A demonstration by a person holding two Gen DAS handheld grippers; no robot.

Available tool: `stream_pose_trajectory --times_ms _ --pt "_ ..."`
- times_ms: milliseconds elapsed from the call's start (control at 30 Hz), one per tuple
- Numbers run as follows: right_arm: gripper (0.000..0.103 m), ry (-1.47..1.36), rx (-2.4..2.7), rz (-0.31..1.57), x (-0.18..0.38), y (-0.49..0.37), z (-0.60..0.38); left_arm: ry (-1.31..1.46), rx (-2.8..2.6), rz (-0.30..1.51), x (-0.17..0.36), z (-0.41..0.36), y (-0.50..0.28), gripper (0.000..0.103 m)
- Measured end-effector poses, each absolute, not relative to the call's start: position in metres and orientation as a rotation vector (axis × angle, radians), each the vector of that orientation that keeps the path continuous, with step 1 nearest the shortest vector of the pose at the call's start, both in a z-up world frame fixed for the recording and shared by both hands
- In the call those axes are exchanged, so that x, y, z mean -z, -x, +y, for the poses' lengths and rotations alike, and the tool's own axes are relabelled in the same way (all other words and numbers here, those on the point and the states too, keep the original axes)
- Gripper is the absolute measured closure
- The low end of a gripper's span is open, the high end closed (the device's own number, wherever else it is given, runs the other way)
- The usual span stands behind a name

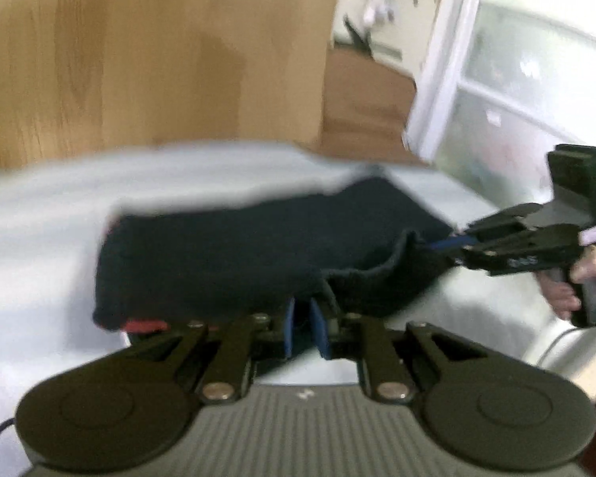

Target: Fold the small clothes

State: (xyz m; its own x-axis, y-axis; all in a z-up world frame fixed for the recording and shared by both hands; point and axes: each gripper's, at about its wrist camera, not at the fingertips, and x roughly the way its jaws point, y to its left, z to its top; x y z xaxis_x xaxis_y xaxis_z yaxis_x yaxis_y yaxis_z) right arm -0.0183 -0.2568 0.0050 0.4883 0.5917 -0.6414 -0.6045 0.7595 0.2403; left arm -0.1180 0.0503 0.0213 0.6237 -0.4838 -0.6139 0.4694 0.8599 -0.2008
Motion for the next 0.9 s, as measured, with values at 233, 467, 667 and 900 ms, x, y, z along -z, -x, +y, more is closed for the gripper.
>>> stream_pose_trajectory --times_ms 233,467,667,900 --pt "0.062 -0.204 -0.736 0.727 -0.009 0.039 -0.307 0.074 0.536 0.619 -0.044 0.079 0.148 0.070" --pt "0.060 -0.357 -0.668 0.565 -0.023 0.027 -0.302 0.265 0.390 0.564 -0.061 0.094 0.078 0.073" --pt "0.063 -0.315 -0.500 0.629 0.021 0.011 -0.296 0.043 0.120 0.707 -0.010 0.048 0.025 0.071" --pt "0.079 -0.498 -0.533 0.544 0.047 0.021 -0.332 -0.042 0.024 0.663 0.002 0.029 0.025 0.068"
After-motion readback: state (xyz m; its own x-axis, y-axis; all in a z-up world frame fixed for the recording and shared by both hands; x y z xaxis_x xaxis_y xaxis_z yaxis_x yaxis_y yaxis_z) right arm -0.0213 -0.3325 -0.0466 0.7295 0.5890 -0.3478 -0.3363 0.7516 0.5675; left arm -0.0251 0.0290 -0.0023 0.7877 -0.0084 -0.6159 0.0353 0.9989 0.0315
